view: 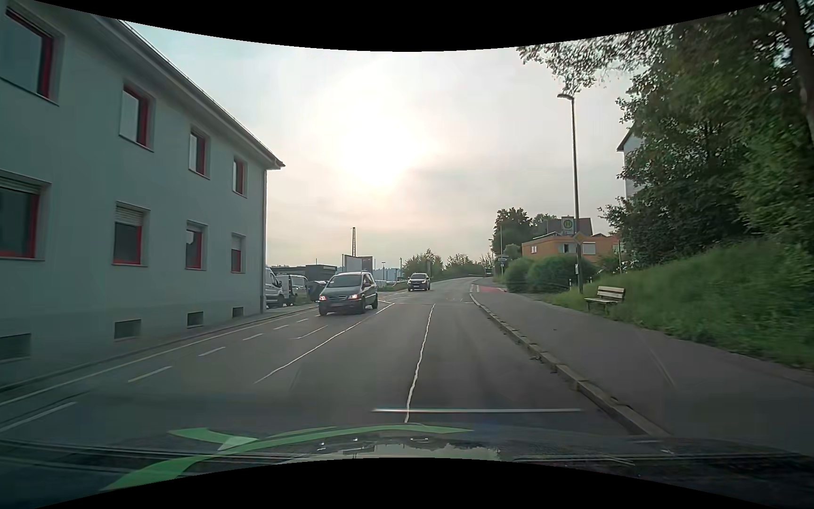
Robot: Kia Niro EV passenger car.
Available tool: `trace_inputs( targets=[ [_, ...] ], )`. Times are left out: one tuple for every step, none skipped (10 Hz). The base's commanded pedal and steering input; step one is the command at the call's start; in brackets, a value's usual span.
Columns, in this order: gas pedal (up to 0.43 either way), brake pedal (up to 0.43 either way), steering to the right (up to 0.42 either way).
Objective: Follow the waypoints while adhering to traffic rules and regulations
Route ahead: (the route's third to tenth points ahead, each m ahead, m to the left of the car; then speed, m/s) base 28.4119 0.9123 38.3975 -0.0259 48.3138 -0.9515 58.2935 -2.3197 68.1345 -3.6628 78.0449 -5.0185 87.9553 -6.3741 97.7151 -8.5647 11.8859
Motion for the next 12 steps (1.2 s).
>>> trace_inputs(
  targets=[
    [0.197, 0.0, 0.007],
    [0.197, 0.0, 0.008],
    [0.22, 0.0, 0.009],
    [0.228, 0.0, 0.01],
    [0.228, 0.0, 0.01],
    [0.228, 0.0, 0.01],
    [0.228, 0.0, 0.01],
    [0.228, 0.0, 0.01],
    [0.228, 0.0, 0.01],
    [0.228, 0.0, 0.01],
    [0.22, 0.0, 0.011],
    [0.22, 0.0, 0.01]
  ],
)
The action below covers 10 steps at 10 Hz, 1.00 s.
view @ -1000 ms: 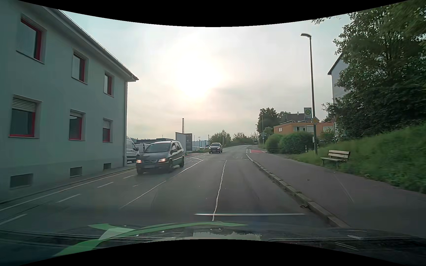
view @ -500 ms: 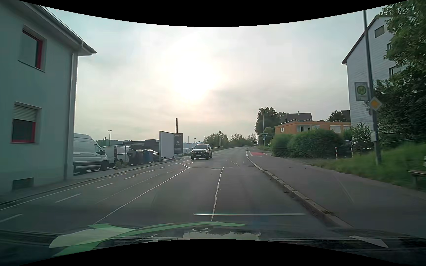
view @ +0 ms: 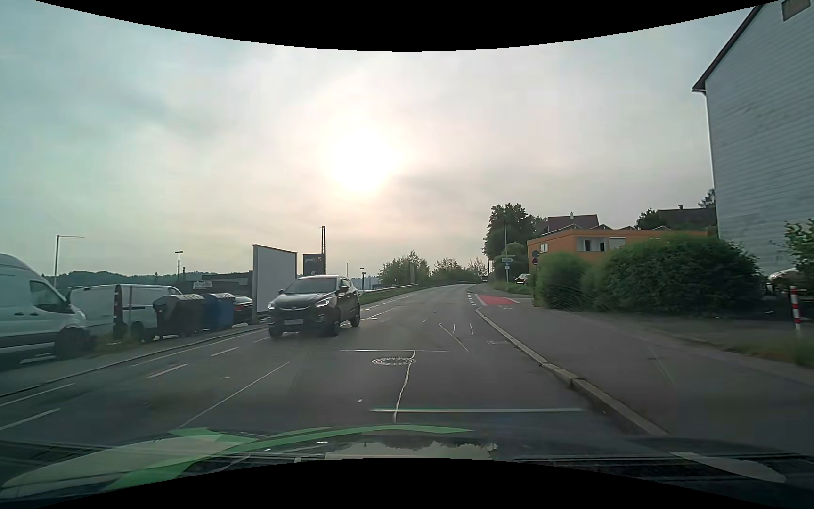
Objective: Follow the waypoints while adhering to traffic rules and regulations
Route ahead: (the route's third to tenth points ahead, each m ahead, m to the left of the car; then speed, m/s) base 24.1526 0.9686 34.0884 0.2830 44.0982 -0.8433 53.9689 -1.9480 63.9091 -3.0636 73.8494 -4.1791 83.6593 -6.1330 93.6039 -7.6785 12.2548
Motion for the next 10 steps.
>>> trace_inputs(
  targets=[
    [0.22, 0.0, 0.01],
    [0.22, 0.0, 0.01],
    [0.22, 0.0, 0.011],
    [0.22, 0.0, 0.01],
    [0.22, 0.0, 0.008],
    [0.22, 0.0, 0.008],
    [0.22, 0.0, 0.006],
    [0.209, 0.0, 0.006],
    [0.209, 0.0, 0.006],
    [0.209, 0.0, 0.007]
  ],
)
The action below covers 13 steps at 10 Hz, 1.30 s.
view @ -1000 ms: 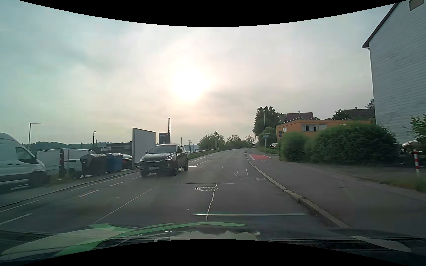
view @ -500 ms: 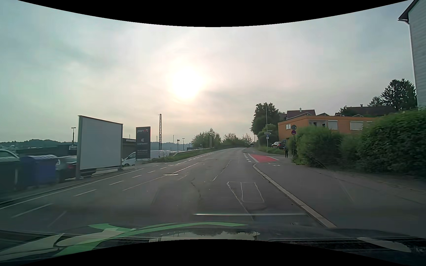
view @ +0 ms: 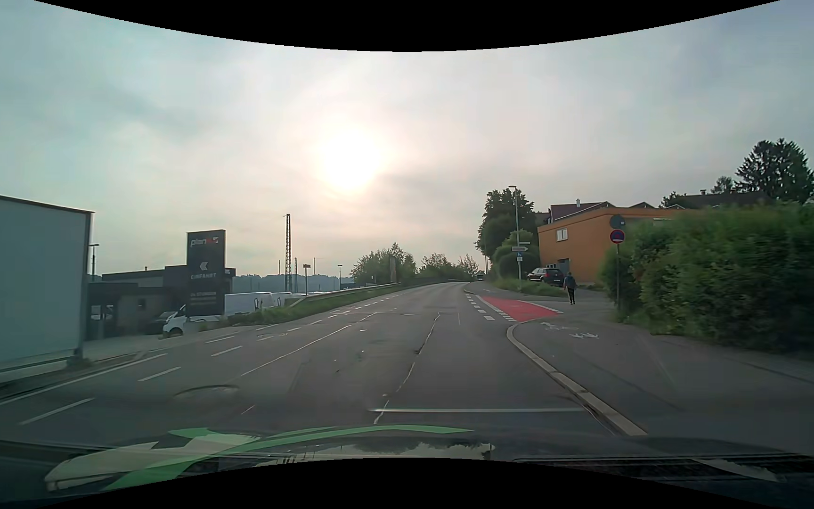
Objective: Follow the waypoints while adhering to traffic rules and regulations
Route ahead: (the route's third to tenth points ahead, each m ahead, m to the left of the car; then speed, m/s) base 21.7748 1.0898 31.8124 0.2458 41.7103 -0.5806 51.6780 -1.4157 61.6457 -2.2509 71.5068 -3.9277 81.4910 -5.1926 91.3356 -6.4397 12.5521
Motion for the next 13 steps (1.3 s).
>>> trace_inputs(
  targets=[
    [0.197, 0.0, 0.006],
    [0.197, 0.0, 0.006],
    [0.197, 0.0, 0.006],
    [0.197, 0.0, 0.006],
    [0.197, 0.0, 0.006],
    [0.197, 0.0, 0.006],
    [0.197, 0.0, 0.006],
    [0.197, 0.0, 0.007],
    [0.189, 0.0, 0.007],
    [0.189, 0.0, 0.004],
    [0.189, 0.0, 0.003],
    [0.189, 0.0, 0.003],
    [0.189, 0.0, 0.003]
  ],
)
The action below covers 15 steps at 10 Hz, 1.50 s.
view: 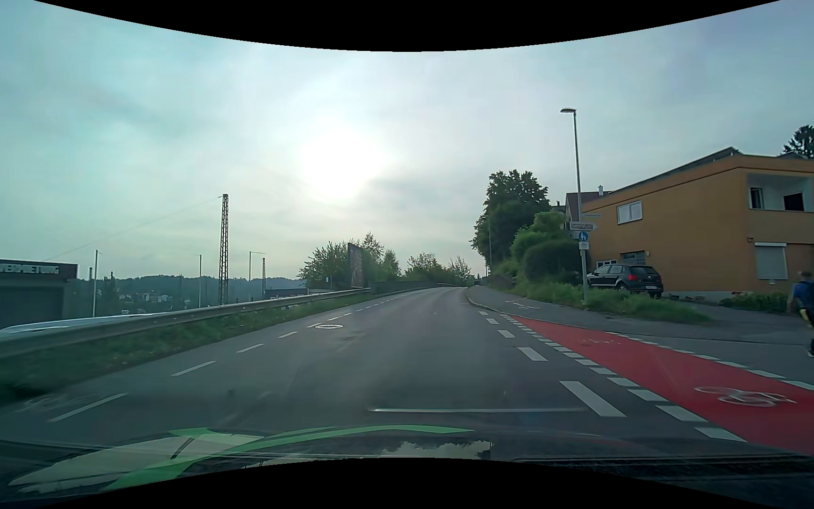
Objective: Follow the waypoints while adhering to traffic rules and regulations
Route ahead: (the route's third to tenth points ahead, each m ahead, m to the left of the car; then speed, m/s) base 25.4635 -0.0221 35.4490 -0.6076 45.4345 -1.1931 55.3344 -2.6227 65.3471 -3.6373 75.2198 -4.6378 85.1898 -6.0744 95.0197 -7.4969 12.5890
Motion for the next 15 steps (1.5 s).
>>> trace_inputs(
  targets=[
    [0.189, 0.0, 0.006],
    [0.189, 0.0, 0.008],
    [0.189, 0.0, 0.008],
    [0.189, 0.0, 0.007],
    [0.189, 0.0, 0.007],
    [0.189, 0.0, 0.006],
    [0.189, 0.0, 0.006],
    [0.189, 0.0, 0.006],
    [0.189, 0.0, 0.007],
    [0.189, 0.0, 0.008],
    [0.189, 0.0, 0.008],
    [0.189, 0.0, 0.008],
    [0.189, 0.0, 0.01],
    [0.189, 0.0, 0.01],
    [0.189, 0.0, 0.009]
  ],
)
